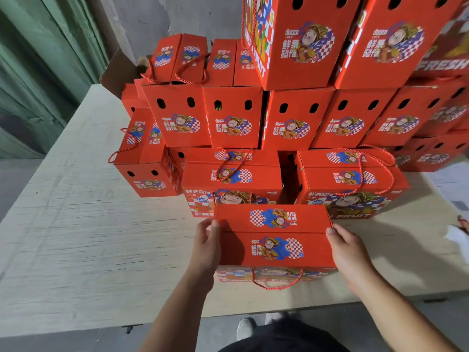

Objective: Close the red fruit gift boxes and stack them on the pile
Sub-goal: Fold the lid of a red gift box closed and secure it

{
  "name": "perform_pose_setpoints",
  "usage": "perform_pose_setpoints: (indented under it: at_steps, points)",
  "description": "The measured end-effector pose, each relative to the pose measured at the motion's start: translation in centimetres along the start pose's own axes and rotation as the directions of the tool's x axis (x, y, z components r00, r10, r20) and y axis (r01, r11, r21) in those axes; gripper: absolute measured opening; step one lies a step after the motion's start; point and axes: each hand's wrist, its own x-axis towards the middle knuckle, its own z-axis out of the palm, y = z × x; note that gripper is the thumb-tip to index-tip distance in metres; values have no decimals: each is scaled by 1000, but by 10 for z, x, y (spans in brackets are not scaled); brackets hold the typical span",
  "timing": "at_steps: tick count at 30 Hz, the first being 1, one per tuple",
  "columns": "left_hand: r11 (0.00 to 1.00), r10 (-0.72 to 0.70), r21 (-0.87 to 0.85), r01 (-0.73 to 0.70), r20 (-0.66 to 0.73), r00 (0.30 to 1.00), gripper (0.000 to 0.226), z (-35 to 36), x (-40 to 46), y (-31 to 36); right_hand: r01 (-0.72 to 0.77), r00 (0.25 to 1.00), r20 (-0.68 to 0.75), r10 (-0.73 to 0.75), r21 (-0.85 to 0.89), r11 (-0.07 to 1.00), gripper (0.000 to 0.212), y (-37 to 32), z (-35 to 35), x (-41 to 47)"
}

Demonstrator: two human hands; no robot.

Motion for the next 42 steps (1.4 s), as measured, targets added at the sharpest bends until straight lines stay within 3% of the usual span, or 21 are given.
perform_pose_setpoints:
  at_steps: [2,4,7,11,16,21,24,26,28,29,31,32,33,34,36,40,42]
  points:
    - [991,-8,130,3,38,999,47,1,1,-2,36,999,-5,-37,-93,995,34,-5,-5,6]
    - [976,-57,212,47,42,998,55,-1,3,-1,31,996,87,-15,-185,982,32,-12,-10,12]
    - [998,-42,44,38,83,996,46,-1,1,9,-35,972,217,88,-235,971,42,-19,-17,18]
    - [997,72,-5,-72,-30,997,33,15,-5,10,-21,952,305,28,-28,999,38,-27,-27,18]
    - [980,75,-178,-89,-83,994,34,21,-17,2,71,977,191,-93,119,990,43,-19,-29,19]
    - [982,107,-151,-110,-32,994,46,30,-30,-4,-223,939,336,78,418,881,50,7,-42,23]
    - [997,54,-64,-51,46,997,51,11,-25,-1,-272,905,413,103,374,887,67,12,-49,25]
    - [993,-2,114,6,-34,999,57,-4,-17,3,-261,910,402,100,369,892,75,10,-49,25]
    - [974,-38,217,58,-98,994,68,-8,-11,3,-180,958,258,127,195,964,75,8,-47,24]
    - [985,-49,161,56,-47,998,70,-3,-11,3,-170,969,195,154,66,983,77,12,-47,24]
    - [999,-40,-23,43,98,994,65,14,-15,1,-311,908,294,300,-12,950,89,16,-45,17]
    - [996,-41,-68,50,131,991,58,23,-16,-1,-445,808,437,396,12,895,93,14,-42,10]
    - [994,-46,-89,59,141,989,54,28,-18,-2,-525,730,536,424,42,850,94,9,-39,4]
    - [995,-52,-78,62,132,990,53,28,-20,-5,-544,718,567,404,94,834,91,5,-39,1]
    - [998,-53,-31,55,51,997,56,18,-23,-11,-505,791,508,342,226,833,77,0,-38,6]
    - [996,-50,64,69,-260,964,70,6,-30,-17,-443,895,312,319,526,726,59,-11,-30,-5]
    - [990,-48,115,76,-231,972,71,15,-26,-15,-469,881,328,341,516,717,58,-9,-20,-31]
